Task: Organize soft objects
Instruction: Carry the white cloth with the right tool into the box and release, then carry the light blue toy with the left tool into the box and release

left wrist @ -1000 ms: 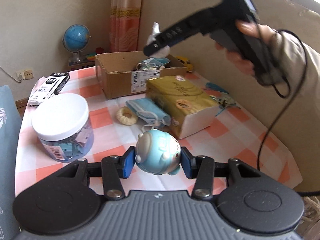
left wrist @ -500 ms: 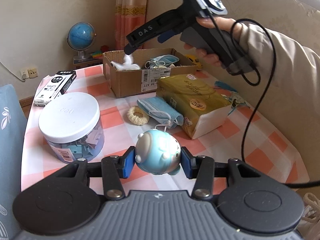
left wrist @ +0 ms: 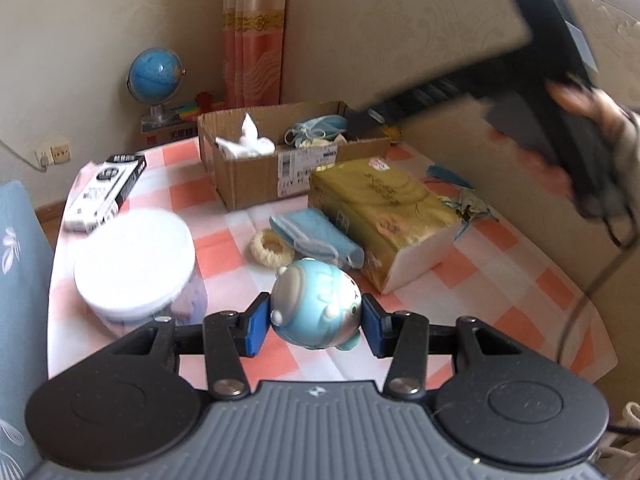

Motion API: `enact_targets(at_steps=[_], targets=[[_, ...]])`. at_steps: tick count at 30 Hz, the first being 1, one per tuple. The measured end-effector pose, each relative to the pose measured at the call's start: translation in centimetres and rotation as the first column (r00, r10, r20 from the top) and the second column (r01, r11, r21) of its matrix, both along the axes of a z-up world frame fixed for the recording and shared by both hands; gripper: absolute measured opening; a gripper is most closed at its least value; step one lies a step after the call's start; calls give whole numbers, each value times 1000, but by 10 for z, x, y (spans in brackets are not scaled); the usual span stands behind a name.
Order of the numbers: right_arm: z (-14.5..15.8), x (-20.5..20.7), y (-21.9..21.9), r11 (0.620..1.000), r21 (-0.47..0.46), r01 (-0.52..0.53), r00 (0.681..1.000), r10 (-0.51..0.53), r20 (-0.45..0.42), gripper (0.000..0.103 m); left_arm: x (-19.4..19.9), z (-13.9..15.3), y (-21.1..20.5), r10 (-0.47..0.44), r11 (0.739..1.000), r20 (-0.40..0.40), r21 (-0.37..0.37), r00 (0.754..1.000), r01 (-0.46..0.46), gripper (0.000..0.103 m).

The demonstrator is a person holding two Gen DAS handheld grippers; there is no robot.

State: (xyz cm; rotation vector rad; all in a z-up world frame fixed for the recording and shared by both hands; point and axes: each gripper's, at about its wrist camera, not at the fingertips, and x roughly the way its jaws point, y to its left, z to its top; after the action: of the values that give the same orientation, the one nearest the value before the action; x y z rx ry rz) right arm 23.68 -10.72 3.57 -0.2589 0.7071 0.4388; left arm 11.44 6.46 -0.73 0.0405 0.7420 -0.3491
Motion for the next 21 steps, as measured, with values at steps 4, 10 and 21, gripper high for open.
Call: enact_targets(at_steps=[4,10,21], targets=[[-5,-35,-19,999,19,36,999,-36,0,103,14,15,-5,-23,999,18,28,1000,22,47],[-22,-76,-40,994,48,100,995,-100,1,103,47,36,-16,-42,998,46,55,998,39,47],[-35,-102,-65,985,92,146,989,-145,-11,103,138,56,-41,-35,996,65,87,997,29,47]])
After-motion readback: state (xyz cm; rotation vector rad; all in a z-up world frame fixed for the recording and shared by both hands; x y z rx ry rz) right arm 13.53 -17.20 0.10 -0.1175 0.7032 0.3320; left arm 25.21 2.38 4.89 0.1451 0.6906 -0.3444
